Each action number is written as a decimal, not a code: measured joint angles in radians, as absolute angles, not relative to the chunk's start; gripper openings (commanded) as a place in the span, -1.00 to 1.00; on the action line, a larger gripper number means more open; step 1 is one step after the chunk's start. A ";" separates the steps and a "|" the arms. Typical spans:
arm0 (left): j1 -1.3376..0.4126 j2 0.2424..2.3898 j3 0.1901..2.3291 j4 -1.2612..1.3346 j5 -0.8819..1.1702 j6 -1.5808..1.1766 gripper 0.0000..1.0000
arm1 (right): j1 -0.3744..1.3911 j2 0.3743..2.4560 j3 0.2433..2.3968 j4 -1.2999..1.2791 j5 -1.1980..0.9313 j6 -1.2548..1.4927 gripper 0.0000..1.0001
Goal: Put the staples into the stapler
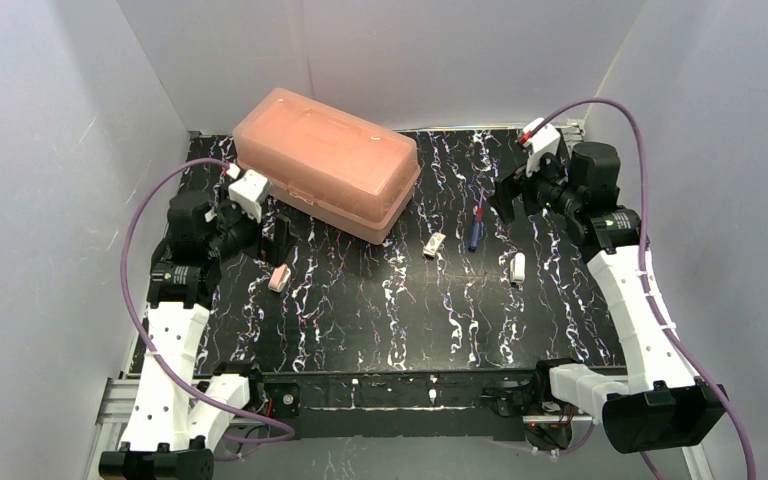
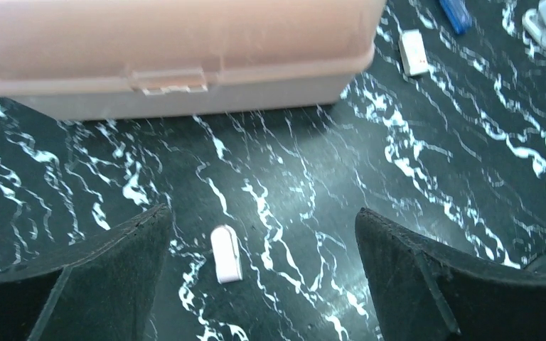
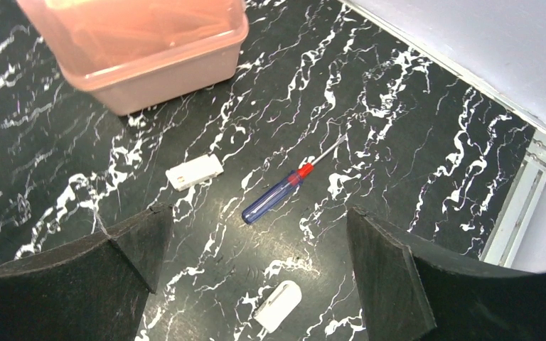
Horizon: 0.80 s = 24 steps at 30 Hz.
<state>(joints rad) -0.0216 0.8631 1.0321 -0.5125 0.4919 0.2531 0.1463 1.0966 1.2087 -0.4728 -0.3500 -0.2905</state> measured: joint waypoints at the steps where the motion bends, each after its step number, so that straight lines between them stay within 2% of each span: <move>1: -0.022 0.857 1.013 -0.522 0.501 0.267 0.97 | 0.156 1.095 1.201 -0.476 -0.349 -0.304 0.97; 11: -0.022 0.892 0.889 -0.551 0.517 0.303 0.97 | 0.268 1.142 1.053 -0.451 -0.307 -0.393 0.97; 19: -0.022 0.935 0.857 -0.506 0.540 0.262 0.97 | 0.376 1.483 1.040 -0.366 -0.266 -0.397 0.97; 24: -0.022 0.947 0.857 -0.474 0.553 0.237 0.97 | 0.385 1.665 1.108 -0.363 -0.300 -0.397 0.97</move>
<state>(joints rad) -0.0216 0.9470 0.8566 -0.4744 0.5529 0.2371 0.3847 1.6646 1.1080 -0.3634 -0.2996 -0.3965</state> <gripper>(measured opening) 0.984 0.985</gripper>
